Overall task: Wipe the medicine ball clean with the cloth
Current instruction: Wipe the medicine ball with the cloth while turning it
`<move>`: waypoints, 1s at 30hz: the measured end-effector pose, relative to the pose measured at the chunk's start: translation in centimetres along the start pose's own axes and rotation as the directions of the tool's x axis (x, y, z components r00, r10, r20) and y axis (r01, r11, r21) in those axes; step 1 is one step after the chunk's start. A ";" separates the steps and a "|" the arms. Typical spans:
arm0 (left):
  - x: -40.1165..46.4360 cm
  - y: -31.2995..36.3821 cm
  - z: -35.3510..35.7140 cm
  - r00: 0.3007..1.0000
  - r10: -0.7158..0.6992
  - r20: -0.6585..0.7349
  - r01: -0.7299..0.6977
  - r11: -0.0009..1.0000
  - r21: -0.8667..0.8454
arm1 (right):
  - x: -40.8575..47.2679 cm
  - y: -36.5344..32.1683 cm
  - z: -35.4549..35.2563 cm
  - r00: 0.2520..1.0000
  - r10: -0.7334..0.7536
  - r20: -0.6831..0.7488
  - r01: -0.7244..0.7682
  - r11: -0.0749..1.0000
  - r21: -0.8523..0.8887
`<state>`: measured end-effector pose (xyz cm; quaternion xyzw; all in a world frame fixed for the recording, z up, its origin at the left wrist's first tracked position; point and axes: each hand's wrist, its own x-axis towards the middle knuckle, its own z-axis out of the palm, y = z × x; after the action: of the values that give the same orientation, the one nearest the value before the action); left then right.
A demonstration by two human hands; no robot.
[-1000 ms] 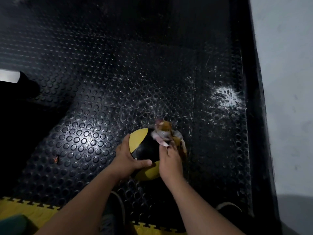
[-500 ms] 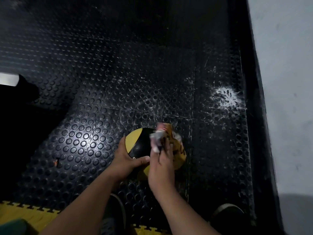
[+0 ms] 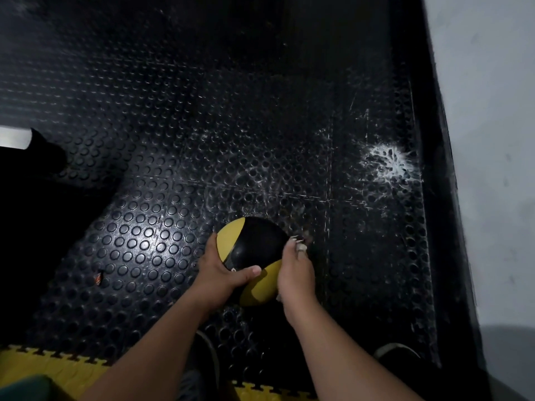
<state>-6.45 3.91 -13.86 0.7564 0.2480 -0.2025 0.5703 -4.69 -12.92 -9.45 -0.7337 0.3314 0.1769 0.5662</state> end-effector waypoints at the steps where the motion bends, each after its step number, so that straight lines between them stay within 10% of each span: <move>1: 0.1 -0.1 -0.2 1.000 -0.004 0.000 0.004 1.000 -0.025 | -1.2 -0.5 0.6 0.991 -0.129 0.033 0.131 0.989 -0.072; 4: 0.0 0.1 -0.3 1.000 -0.028 0.006 0.029 0.999 -0.040 | -3.0 0.4 1.8 0.928 -0.360 0.100 0.371 0.917 -0.144; 8: 0.1 0.3 0.2 1.000 -0.009 -0.006 0.009 0.999 0.031 | 1.2 -0.5 0.6 0.993 -0.115 0.014 0.116 0.987 -0.109; 12: -0.3 0.3 -0.4 1.000 -0.021 -0.018 0.021 1.000 -0.004 | -1.2 -0.9 1.5 0.933 -0.333 0.136 0.359 0.888 -0.287; 16: -0.4 0.5 0.4 1.000 -0.017 -0.016 0.017 0.999 0.040 | 2.4 -1.3 -0.2 0.996 -0.065 0.068 0.074 0.987 -0.140; 20: -0.8 0.6 -0.2 1.000 -0.024 -0.013 0.025 0.999 0.034 | -0.3 -1.5 1.4 0.922 -0.345 0.177 0.384 0.873 -0.301; 25: -1.0 1.1 0.6 1.000 0.013 -0.025 -0.011 0.996 0.086 | 2.3 -2.5 -0.2 0.992 -0.099 0.083 0.114 0.971 -0.210; 30: -1.0 0.5 0.3 1.000 0.014 -0.020 -0.012 0.995 0.097 | 0.8 -2.6 0.9 0.922 -0.338 0.189 0.385 0.847 -0.366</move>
<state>-6.97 3.39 -12.93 0.7870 0.2389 -0.2028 0.5315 -2.29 -11.94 -8.37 -0.8704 0.1105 0.1730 0.4474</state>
